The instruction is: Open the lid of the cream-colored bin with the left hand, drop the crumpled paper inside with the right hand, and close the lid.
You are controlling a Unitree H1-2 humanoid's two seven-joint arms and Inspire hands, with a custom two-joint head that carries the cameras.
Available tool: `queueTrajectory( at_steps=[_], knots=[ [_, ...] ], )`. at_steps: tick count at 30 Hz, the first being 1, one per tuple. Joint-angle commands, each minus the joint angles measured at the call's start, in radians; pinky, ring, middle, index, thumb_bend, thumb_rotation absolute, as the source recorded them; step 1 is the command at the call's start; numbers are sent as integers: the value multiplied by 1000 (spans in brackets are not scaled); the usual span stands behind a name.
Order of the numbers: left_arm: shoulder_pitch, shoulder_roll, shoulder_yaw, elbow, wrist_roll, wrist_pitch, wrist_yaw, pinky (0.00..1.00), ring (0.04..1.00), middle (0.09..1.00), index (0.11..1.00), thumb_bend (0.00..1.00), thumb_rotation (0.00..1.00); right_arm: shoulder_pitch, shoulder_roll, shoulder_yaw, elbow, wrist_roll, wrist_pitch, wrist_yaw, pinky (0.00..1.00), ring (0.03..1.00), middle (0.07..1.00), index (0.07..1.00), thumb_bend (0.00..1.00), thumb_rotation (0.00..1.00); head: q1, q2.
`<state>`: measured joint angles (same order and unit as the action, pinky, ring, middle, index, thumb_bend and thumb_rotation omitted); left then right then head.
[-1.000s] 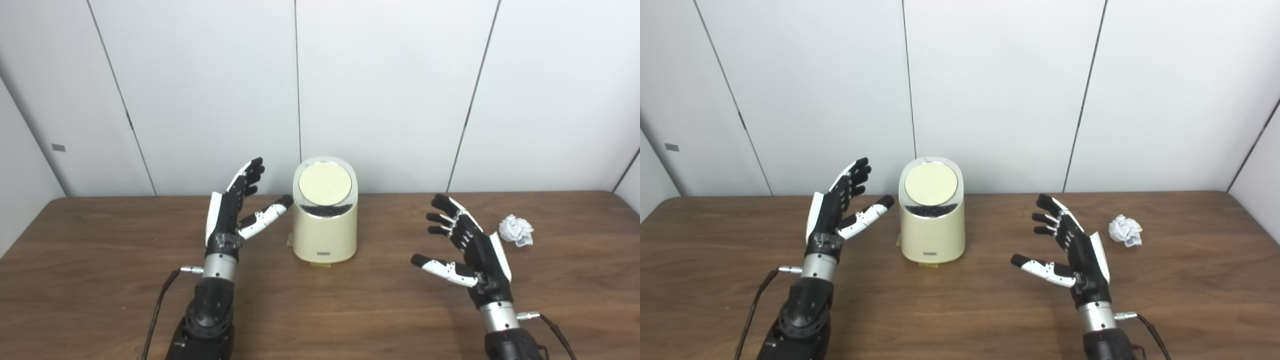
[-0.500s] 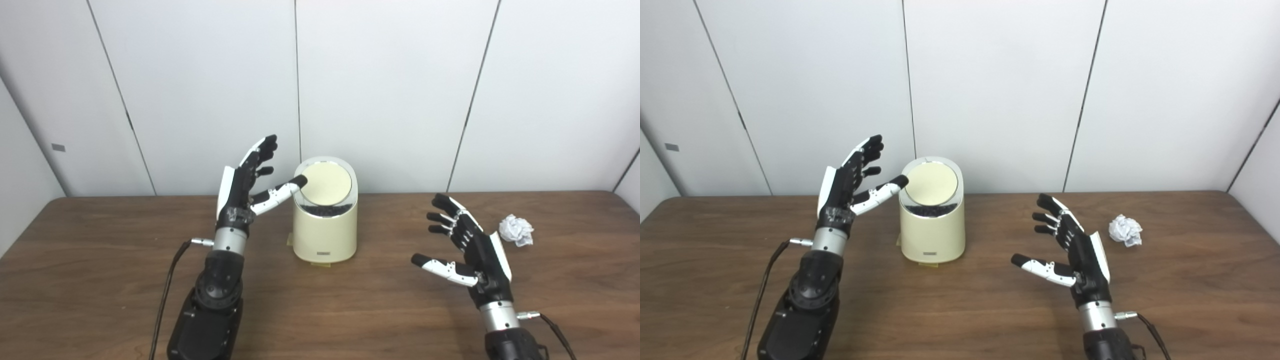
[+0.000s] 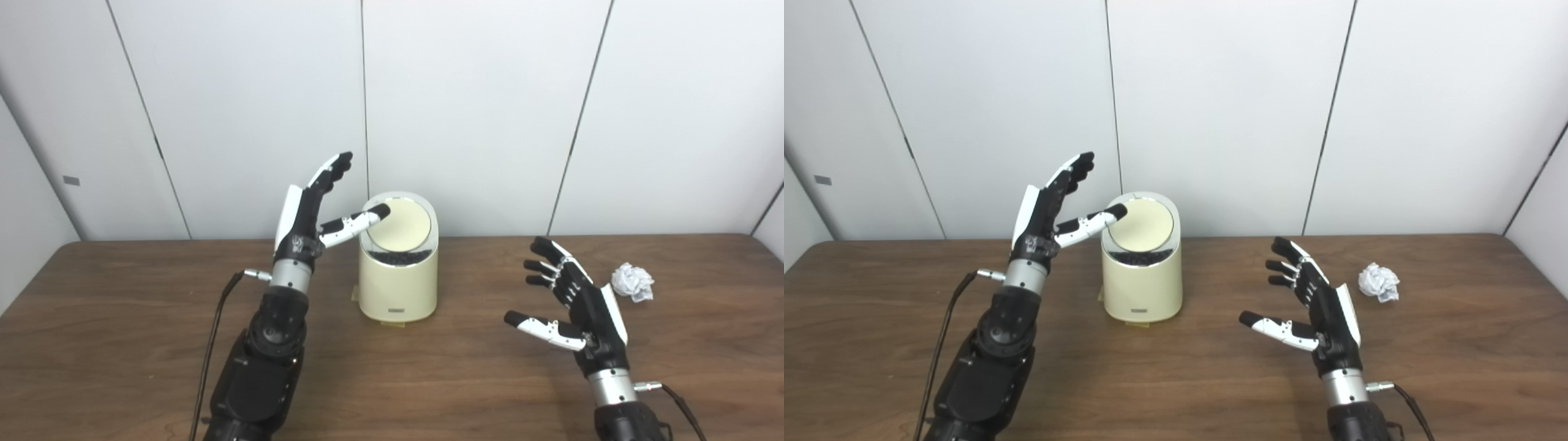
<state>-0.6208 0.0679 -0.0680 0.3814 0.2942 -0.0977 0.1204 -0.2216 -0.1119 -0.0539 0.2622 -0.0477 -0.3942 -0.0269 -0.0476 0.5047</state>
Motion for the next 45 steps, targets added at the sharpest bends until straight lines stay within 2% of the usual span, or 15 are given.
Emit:
queueTrajectory(
  at_steps=[1,14,21,36,45],
  knots=[
    [-65,16,-9,-16,31,11,11,947,921,895,929,854,386,72,15,4,75,2,-11,-6,696,771,847,845,737,192,-1,0],
    [-115,51,-61,-9,134,68,17,807,890,892,921,897,324,62,18,5,97,-4,-27,-13,689,768,851,845,754,225,-8,3],
    [-132,75,-90,-10,180,91,7,780,888,899,928,930,289,61,19,6,96,-3,-28,-11,682,766,851,842,755,231,-10,7],
    [-132,110,-138,-38,241,130,-33,753,900,926,950,970,324,62,26,6,89,-9,-21,-18,689,771,856,845,747,217,-17,19],
    [-135,111,-155,-33,250,143,-47,738,897,934,950,985,328,60,32,6,95,-10,-30,-25,683,765,849,841,752,208,-21,24]
  ],
)
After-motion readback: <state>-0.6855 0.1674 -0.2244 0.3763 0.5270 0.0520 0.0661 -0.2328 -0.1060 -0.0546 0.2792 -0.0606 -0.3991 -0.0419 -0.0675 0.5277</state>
